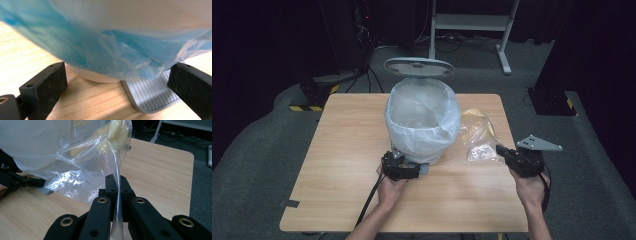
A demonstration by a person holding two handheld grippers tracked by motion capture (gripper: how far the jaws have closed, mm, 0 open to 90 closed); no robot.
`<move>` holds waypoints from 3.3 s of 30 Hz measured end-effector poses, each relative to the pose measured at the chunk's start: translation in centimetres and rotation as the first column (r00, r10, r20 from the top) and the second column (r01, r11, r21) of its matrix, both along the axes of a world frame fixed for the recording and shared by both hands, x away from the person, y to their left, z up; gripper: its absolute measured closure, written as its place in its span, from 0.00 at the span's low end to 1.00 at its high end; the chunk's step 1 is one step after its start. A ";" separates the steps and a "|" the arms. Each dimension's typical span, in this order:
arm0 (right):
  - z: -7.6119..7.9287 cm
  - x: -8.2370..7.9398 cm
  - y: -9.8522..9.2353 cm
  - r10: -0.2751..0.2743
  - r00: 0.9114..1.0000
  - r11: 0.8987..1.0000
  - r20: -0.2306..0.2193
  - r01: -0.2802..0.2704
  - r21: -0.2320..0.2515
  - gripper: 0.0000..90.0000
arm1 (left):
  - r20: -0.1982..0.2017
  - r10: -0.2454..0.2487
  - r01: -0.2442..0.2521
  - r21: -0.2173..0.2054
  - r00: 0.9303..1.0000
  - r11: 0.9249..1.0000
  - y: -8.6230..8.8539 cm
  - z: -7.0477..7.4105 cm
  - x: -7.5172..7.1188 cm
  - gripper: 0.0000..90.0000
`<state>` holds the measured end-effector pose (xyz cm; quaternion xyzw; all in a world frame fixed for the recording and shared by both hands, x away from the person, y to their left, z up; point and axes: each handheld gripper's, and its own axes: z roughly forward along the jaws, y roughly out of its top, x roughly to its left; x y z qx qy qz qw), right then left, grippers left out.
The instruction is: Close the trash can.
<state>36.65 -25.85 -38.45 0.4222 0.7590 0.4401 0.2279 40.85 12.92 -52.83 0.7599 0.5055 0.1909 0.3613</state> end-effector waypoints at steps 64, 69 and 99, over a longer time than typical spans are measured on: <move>10.0 0.7 2.1 0.086 0.991 0.996 0.106 -0.086 0.005 1.00 | -0.018 -0.016 0.015 -0.007 1.000 1.000 0.1 0.0 0.0 0.03; 10.9 0.8 2.9 0.114 0.988 0.993 0.106 -0.114 -0.005 1.00 | -0.019 -0.018 0.018 -0.005 1.000 1.000 0.2 0.0 0.0 0.03; 12.3 4.8 11.0 0.281 0.960 0.957 -0.018 -0.281 -0.072 0.98 | -0.007 -0.002 0.002 -0.007 1.000 1.000 0.1 0.0 0.1 0.03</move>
